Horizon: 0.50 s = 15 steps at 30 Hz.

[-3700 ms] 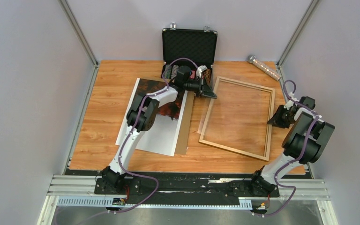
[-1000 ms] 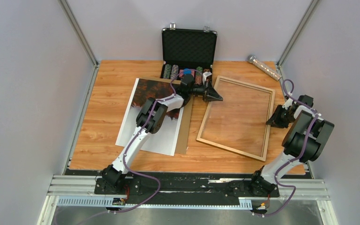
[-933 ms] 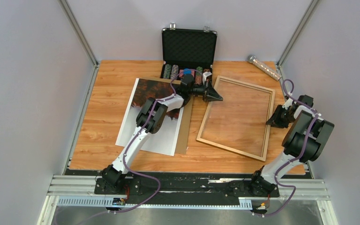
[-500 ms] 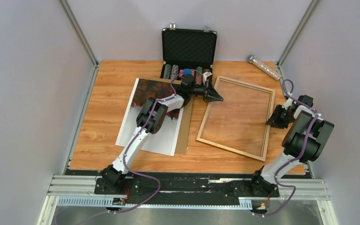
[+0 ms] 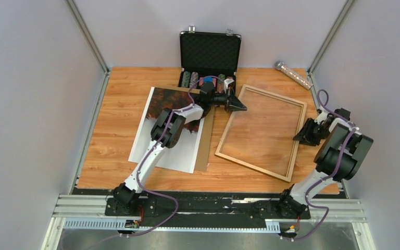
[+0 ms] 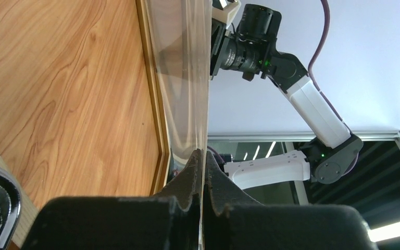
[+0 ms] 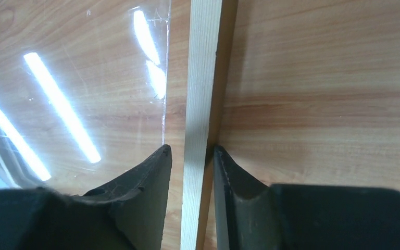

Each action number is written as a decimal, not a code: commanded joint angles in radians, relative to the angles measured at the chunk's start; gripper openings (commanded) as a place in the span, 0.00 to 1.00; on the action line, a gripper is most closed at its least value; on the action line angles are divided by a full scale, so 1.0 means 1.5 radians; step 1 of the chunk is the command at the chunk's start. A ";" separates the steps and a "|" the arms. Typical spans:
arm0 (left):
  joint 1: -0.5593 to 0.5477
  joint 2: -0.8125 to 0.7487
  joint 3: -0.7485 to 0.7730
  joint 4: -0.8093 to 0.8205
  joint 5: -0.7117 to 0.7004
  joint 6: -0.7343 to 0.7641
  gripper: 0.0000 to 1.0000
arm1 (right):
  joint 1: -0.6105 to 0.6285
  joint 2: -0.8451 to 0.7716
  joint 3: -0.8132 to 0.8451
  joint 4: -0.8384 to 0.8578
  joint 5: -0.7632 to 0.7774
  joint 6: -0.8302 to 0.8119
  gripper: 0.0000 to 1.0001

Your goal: Put the photo into the frame

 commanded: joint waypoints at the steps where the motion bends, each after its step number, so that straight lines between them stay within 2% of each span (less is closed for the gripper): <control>1: -0.018 -0.008 0.034 0.015 -0.007 0.016 0.00 | -0.010 -0.002 0.030 -0.047 -0.091 -0.007 0.33; 15: -0.024 0.005 0.055 0.048 -0.008 0.003 0.00 | -0.053 0.027 0.042 -0.061 -0.102 -0.049 0.32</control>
